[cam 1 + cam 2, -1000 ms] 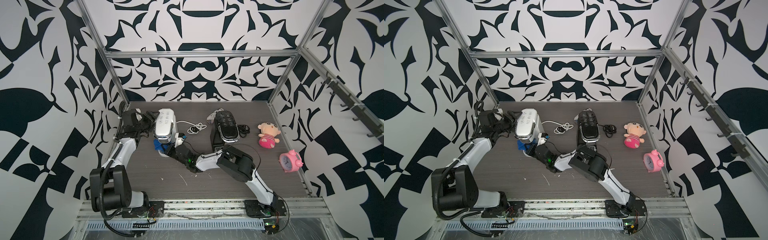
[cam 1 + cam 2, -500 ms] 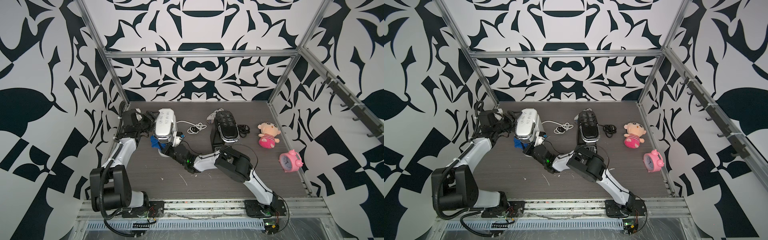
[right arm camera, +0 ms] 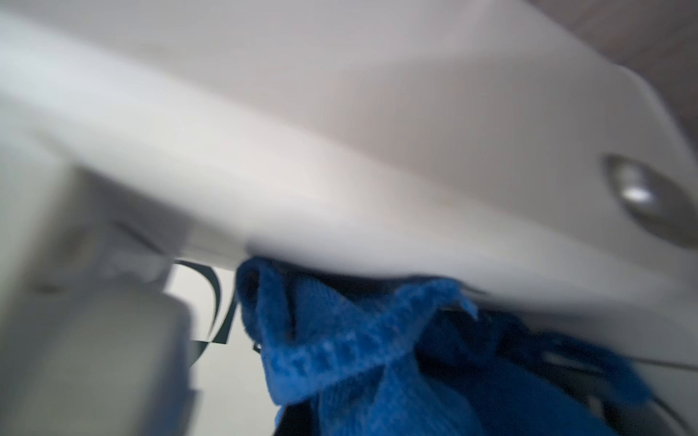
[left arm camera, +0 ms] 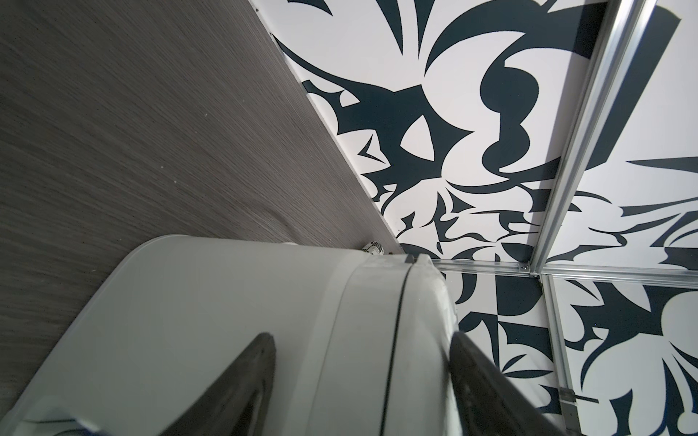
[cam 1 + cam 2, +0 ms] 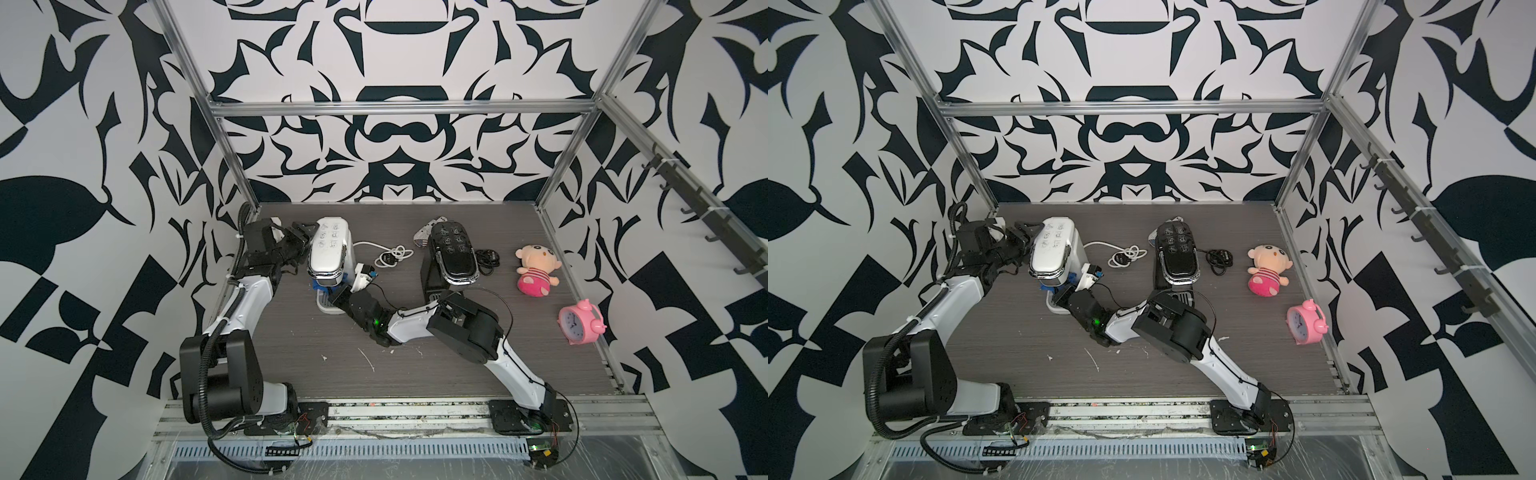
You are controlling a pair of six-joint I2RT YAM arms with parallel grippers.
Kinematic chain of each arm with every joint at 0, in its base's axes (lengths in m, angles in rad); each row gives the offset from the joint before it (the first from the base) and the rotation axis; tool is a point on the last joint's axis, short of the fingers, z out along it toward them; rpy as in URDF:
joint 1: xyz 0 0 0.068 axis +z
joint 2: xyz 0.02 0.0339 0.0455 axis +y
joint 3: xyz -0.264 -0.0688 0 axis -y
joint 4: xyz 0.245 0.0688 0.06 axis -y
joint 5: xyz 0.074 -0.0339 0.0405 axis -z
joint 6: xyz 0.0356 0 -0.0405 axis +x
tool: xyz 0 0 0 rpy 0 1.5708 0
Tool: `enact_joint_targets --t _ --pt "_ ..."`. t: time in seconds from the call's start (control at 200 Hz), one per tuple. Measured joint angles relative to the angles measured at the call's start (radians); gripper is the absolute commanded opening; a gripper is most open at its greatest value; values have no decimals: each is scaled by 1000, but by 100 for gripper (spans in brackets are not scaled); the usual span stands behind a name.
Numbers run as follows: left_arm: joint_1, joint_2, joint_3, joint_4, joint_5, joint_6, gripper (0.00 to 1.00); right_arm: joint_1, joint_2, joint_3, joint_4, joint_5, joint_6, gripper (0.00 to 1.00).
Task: Wipe the surface of a coffee machine
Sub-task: Wipe the dirt from the surface of the coffee machine.
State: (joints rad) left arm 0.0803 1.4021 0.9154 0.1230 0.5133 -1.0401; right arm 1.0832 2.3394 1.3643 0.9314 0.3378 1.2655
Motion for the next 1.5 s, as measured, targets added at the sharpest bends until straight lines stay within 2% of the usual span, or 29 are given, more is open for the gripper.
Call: enact_joint_targets --t 0.28,0.515,0.825,1.23,1.5 --pt "0 0 -3 5 0 -1 74 -3 -22 8 -202 6 91 0" --pt "0 0 -7 15 0 -4 74 -7 -14 67 -209 -93 123 0" --pt "0 0 -8 16 0 -6 74 2 10 79 -248 -140 200 0" --pt "0 0 -8 16 0 -7 74 -40 -164 -63 -439 -196 170 0" --pt "0 0 -8 16 -1 -7 74 -16 -75 100 -502 -243 158 0"
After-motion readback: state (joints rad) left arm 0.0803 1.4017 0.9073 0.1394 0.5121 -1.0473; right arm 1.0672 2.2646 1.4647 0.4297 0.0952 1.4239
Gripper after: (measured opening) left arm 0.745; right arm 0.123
